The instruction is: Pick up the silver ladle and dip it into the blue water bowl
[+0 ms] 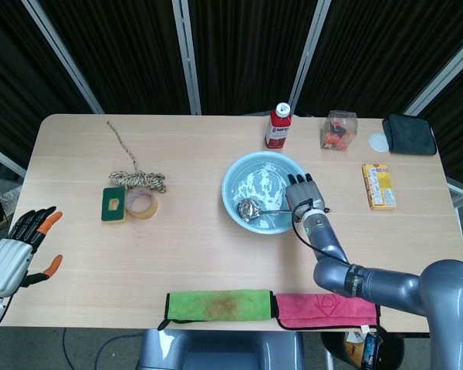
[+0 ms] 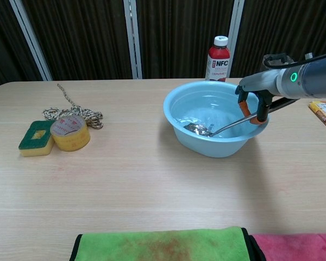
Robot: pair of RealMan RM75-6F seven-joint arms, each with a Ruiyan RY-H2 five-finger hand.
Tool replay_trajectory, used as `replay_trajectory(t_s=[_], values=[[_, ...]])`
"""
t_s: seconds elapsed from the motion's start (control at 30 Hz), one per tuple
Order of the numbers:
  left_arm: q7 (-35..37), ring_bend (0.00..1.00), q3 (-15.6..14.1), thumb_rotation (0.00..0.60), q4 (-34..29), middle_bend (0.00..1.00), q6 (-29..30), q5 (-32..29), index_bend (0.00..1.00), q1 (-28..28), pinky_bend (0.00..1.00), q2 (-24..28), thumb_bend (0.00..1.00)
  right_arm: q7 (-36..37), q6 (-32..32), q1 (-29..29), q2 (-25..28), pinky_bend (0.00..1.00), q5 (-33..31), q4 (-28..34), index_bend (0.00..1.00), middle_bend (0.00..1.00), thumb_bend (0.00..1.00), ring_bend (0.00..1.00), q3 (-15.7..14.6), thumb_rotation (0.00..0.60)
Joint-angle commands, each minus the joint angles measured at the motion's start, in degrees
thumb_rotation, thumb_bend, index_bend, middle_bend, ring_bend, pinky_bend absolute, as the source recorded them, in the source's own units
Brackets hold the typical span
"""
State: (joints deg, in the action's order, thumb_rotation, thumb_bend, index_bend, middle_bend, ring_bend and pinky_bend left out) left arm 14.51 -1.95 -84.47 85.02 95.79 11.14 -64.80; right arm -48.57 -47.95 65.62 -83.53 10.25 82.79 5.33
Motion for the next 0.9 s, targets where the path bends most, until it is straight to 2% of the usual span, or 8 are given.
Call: replay_trajectory(t_s=[0.03,0.43,0.9], values=[[0.3,0.00,-0.1,0.567,0.1,0.00,0.1,0.2,0.00,-0.1,0.00,0.0,0.42,0.6,-1.3,0.4,2.2,0.00,-0.7,2.8,0.67,0.00,0.46,0.00,1.0,0.600],[0.6,0.00,-0.3,0.565,0.3,0.00,0.4,0.7,0.00,-0.1,0.00,0.0,0.41,0.9,-3.8,2.9,11.4,0.00,-6.3,13.9,0.67,0.00,0.46,0.00,3.9,0.600],[-0.1,0.00,-1.1,0.565,0.1,0.00,0.2,2.1,0.00,0.2,0.00,-0.2,0.42,3.1,-5.5,3.1,19.9,0.00,-8.0,22.6,0.67,0.00,0.46,0.00,4.7,0.600]])
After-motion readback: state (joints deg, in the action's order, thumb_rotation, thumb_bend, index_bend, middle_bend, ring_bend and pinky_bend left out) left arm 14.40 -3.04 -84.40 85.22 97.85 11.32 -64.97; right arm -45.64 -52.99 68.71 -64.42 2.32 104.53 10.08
